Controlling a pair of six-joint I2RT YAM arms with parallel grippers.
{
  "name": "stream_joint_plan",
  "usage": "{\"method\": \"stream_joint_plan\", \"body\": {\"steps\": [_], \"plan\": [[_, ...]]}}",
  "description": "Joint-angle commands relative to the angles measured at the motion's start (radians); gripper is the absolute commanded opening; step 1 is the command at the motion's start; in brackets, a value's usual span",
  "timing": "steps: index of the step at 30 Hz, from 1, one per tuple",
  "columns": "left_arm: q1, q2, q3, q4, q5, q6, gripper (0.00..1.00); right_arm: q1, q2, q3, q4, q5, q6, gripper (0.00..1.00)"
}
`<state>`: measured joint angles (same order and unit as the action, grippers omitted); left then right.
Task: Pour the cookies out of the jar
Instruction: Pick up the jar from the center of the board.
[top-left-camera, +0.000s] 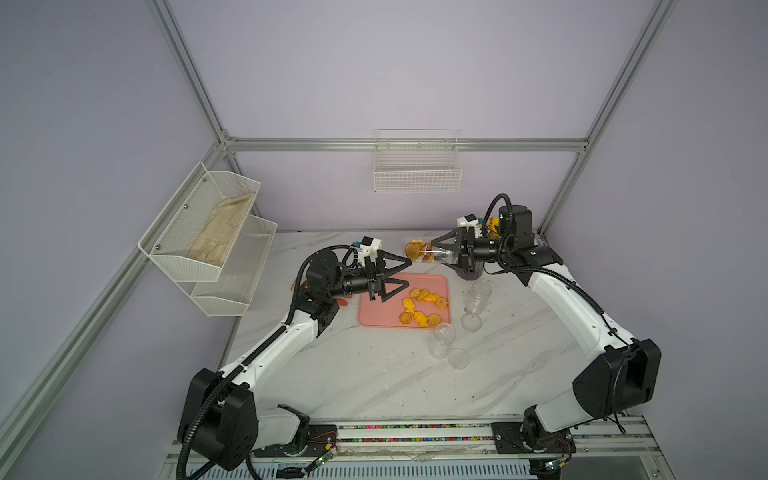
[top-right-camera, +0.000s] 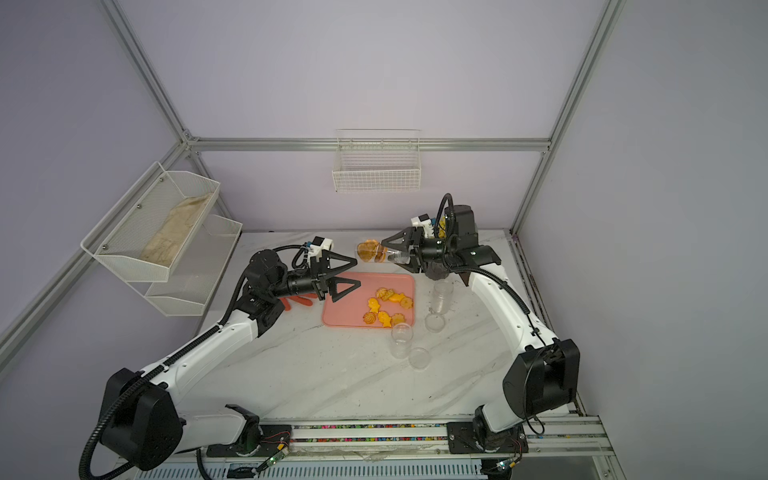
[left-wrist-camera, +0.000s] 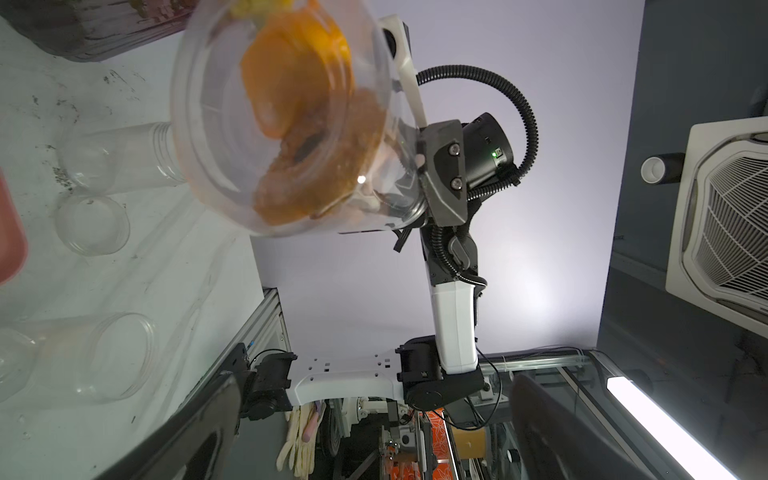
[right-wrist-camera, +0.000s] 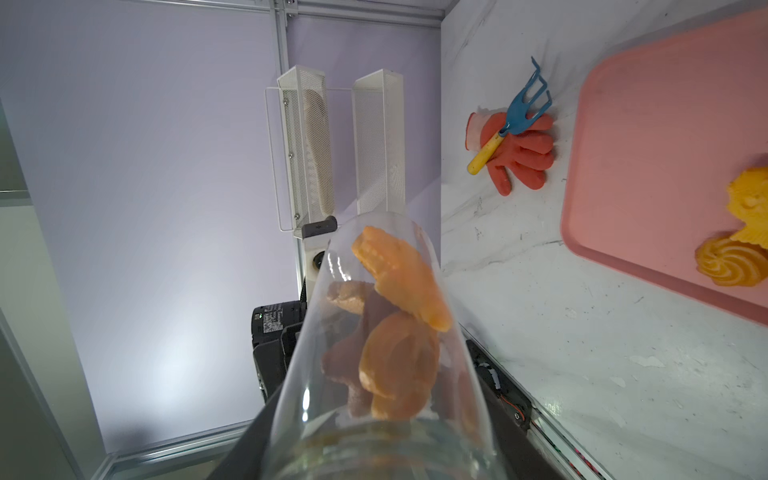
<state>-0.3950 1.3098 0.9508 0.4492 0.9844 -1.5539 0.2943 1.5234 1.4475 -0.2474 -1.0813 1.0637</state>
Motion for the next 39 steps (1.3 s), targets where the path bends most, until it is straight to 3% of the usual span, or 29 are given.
{"method": "stream_joint_plan", "body": {"steps": [1, 9, 20, 39], "plan": [[-0.002, 0.007, 0.029, 0.13, 0.055, -0.07, 1.0, 0.017, -0.035, -0.005, 0.166, -0.04, 0.101, 0.58], [0.002, 0.054, 0.038, 0.26, 0.095, -0.167, 1.0, 0.107, -0.026, -0.006, 0.173, -0.082, 0.096, 0.58], [0.051, 0.044, 0.061, 0.248, 0.146, -0.189, 1.0, 0.12, -0.096, -0.063, 0.079, -0.122, 0.02, 0.57], [0.021, 0.02, 0.058, 0.217, 0.164, -0.187, 1.0, 0.148, -0.093, -0.153, 0.02, -0.195, -0.08, 0.57]]}}
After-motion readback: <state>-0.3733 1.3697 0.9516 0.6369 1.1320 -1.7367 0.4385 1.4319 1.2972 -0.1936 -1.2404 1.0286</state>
